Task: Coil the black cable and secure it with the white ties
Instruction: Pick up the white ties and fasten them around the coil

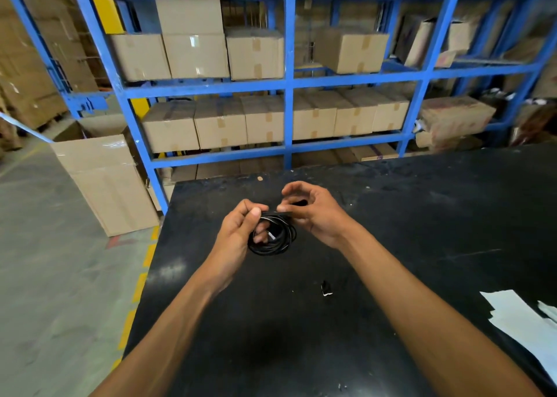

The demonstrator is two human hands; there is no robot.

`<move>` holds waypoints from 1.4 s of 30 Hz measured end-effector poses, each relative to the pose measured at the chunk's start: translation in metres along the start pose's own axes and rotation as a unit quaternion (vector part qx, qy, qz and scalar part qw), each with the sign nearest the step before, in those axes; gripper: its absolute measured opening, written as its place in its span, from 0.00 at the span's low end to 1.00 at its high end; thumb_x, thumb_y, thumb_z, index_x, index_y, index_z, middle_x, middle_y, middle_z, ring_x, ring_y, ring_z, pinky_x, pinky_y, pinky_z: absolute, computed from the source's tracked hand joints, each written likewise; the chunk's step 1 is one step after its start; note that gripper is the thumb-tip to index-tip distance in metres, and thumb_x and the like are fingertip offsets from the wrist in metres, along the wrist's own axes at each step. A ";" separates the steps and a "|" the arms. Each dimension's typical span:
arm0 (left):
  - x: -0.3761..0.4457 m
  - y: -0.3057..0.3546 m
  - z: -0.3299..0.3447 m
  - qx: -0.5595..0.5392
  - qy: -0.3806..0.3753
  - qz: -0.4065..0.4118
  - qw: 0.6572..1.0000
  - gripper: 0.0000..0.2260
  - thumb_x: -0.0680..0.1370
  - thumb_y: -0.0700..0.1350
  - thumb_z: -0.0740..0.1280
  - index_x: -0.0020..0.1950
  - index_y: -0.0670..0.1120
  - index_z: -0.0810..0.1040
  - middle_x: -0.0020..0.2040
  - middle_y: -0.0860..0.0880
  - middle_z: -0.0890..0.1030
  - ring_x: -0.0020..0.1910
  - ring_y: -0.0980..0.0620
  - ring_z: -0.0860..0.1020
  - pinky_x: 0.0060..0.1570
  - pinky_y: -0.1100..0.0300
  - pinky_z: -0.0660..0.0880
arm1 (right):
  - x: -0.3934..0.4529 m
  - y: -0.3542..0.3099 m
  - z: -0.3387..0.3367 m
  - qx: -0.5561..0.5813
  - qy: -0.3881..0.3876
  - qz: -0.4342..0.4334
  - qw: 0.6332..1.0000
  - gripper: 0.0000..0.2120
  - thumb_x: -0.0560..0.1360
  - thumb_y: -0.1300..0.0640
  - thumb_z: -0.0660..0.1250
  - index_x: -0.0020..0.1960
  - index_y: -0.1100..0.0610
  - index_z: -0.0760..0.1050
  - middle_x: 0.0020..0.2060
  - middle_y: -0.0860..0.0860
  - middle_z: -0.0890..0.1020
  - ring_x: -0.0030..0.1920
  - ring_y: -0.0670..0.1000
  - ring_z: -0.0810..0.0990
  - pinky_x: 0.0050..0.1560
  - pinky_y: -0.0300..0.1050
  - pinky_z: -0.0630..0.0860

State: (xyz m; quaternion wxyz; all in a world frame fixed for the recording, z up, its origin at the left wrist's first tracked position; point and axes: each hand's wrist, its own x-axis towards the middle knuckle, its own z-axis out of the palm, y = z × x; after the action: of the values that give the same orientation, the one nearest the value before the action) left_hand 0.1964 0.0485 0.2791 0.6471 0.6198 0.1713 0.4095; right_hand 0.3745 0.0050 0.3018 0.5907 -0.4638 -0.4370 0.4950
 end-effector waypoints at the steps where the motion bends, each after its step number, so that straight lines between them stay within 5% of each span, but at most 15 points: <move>1: 0.001 0.002 0.000 0.028 0.003 0.009 1.000 0.07 0.79 0.47 0.60 0.49 0.44 0.74 0.31 0.52 0.69 0.31 0.57 0.67 0.36 0.65 0.69 | 0.000 -0.003 0.000 0.010 -0.007 0.008 1.000 0.13 0.73 0.71 0.71 0.49 0.55 0.76 0.37 0.50 0.80 0.36 0.45 0.81 0.33 0.35 0.77; 7: 0.012 0.008 0.002 0.132 0.025 0.038 0.990 0.07 0.81 0.48 0.58 0.51 0.47 0.74 0.33 0.55 0.71 0.34 0.59 0.69 0.39 0.64 0.68 | 0.002 -0.013 -0.005 0.030 -0.026 0.023 0.999 0.12 0.76 0.70 0.67 0.53 0.54 0.74 0.41 0.53 0.78 0.38 0.48 0.80 0.37 0.43 0.78; 17: 0.018 0.017 0.002 0.328 0.024 0.077 0.941 0.07 0.84 0.47 0.55 0.53 0.48 0.71 0.35 0.53 0.74 0.35 0.57 0.73 0.39 0.54 0.72 | 0.012 -0.022 -0.002 -0.059 -0.012 0.021 0.998 0.12 0.77 0.70 0.66 0.54 0.55 0.72 0.40 0.52 0.75 0.36 0.47 0.76 0.37 0.40 0.75; 24: 0.015 0.017 0.003 0.326 0.045 0.073 0.942 0.06 0.83 0.44 0.57 0.51 0.47 0.72 0.40 0.41 0.79 0.41 0.43 0.76 0.41 0.49 0.72 | 0.018 -0.025 0.009 -0.192 0.042 0.006 0.981 0.13 0.75 0.67 0.70 0.55 0.55 0.72 0.42 0.52 0.77 0.42 0.49 0.78 0.41 0.42 0.76; 30: 0.013 0.020 0.002 0.275 0.053 0.060 0.958 0.05 0.82 0.42 0.59 0.51 0.43 0.74 0.41 0.52 0.78 0.40 0.60 0.76 0.45 0.63 0.74 | 0.017 -0.028 0.012 -0.176 0.069 0.013 0.982 0.20 0.71 0.63 0.76 0.58 0.55 0.72 0.45 0.56 0.83 0.41 0.50 0.83 0.37 0.39 0.77; 33: 0.013 0.015 -0.003 0.270 0.060 0.045 0.960 0.05 0.82 0.43 0.59 0.51 0.45 0.74 0.42 0.52 0.79 0.44 0.56 0.79 0.51 0.53 0.77 | 0.015 -0.034 0.012 -0.187 0.080 0.002 0.979 0.22 0.68 0.61 0.79 0.57 0.55 0.73 0.43 0.56 0.86 0.39 0.49 0.84 0.36 0.42 0.78; 37: 0.013 0.010 -0.009 0.283 0.071 0.037 0.956 0.05 0.82 0.47 0.59 0.49 0.52 0.74 0.40 0.55 0.80 0.46 0.38 0.78 0.53 0.37 0.75 | 0.011 -0.039 0.016 -0.221 0.086 -0.047 0.970 0.18 0.67 0.62 0.79 0.53 0.58 0.76 0.37 0.55 0.86 0.35 0.48 0.84 0.37 0.41 0.80; 42: 0.014 0.012 -0.006 0.283 0.087 0.037 0.954 0.06 0.82 0.48 0.59 0.49 0.51 0.74 0.43 0.54 0.81 0.47 0.37 0.78 0.53 0.35 0.75 | 0.008 -0.037 0.021 -0.307 0.083 -0.114 0.941 0.13 0.68 0.59 0.79 0.49 0.54 0.79 0.36 0.50 0.87 0.37 0.44 0.85 0.37 0.32 0.77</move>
State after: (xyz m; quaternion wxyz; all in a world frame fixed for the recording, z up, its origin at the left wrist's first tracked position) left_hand 0.1966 0.0621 0.2936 0.4121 0.7457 0.3127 0.4200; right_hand 0.3619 0.0127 0.3428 0.5070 -0.6088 -0.5669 0.2257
